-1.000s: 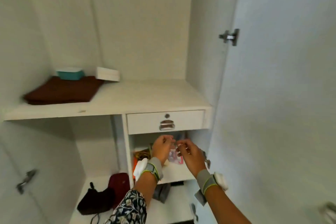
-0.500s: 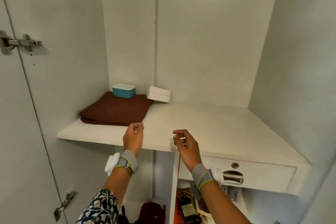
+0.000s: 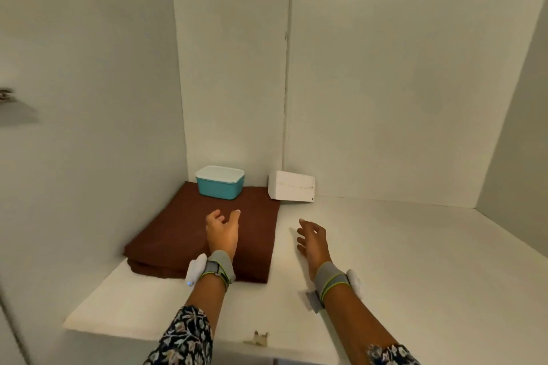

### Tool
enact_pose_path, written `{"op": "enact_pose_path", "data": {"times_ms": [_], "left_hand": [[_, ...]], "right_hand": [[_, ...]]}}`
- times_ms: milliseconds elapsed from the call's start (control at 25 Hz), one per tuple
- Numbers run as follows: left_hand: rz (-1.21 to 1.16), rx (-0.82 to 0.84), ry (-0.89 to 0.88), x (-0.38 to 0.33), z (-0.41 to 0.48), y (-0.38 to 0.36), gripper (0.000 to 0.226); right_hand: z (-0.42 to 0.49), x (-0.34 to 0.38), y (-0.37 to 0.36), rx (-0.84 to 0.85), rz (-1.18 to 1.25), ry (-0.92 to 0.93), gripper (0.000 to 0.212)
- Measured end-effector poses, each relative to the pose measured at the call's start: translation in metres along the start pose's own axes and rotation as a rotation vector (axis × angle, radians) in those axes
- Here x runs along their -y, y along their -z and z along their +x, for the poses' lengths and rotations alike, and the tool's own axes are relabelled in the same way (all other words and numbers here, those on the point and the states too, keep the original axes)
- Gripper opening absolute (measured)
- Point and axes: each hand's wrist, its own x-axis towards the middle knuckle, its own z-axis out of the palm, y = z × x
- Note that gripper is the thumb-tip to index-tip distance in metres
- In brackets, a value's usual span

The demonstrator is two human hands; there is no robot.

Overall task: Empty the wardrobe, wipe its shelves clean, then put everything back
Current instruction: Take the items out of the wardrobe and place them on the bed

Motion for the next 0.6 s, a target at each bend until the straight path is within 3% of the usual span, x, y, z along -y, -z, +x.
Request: {"op": "enact_pose_path", "data": {"times_ms": [160,360,600], "left_hand": [[-0.062,-0.012,0.038,-0.002,0.053,-0.021,0.073],[-0.114,-0.297,0.01,0.003,0.089,-0.051,0.092],[-0.149,-0.423,0.01,-0.003,0.125,-0.069,0.106]], "right_hand": [[0.063,-0.004,-0.032,-0.03,0.159,-0.048,0.05],[0.124,-0.005,-0.06,-0.048,0.271,-0.081,0.067],[0.166,-0.011,-0.081,-0.083,0.313,-0.028,0.105]]}}
